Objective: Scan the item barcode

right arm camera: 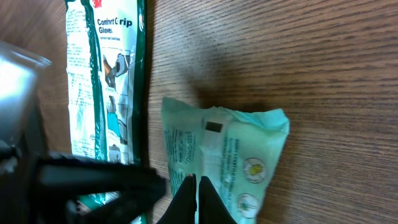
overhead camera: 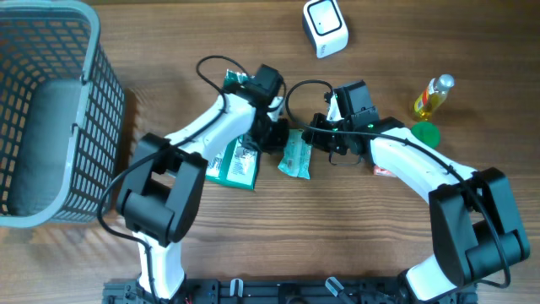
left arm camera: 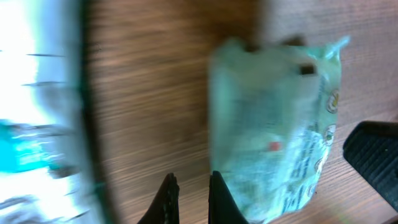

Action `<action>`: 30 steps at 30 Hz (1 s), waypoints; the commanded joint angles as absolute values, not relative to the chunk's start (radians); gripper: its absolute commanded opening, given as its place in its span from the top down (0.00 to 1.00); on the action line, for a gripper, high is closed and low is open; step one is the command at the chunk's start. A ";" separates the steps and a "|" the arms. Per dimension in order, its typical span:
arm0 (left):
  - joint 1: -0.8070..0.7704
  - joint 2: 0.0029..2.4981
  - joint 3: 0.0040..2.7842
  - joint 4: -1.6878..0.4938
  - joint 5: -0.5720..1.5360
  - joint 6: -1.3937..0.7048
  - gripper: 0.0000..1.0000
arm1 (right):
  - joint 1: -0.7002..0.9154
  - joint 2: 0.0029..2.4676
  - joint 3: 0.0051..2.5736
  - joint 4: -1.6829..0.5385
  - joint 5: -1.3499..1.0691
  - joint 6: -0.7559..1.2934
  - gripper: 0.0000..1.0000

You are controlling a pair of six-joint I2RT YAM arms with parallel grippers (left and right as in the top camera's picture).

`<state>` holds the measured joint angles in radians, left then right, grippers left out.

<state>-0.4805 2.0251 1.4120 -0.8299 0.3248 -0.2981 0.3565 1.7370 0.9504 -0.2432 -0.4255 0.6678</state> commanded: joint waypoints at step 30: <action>-0.281 1.978 1.472 -1.020 0.755 -0.134 0.96 | 0.357 1.733 0.951 -0.251 -0.434 0.654 0.96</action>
<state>-0.2916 1.9491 1.4742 -1.0058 0.7124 -0.1577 0.3565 1.7370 0.9504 -0.2501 -0.4255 0.6678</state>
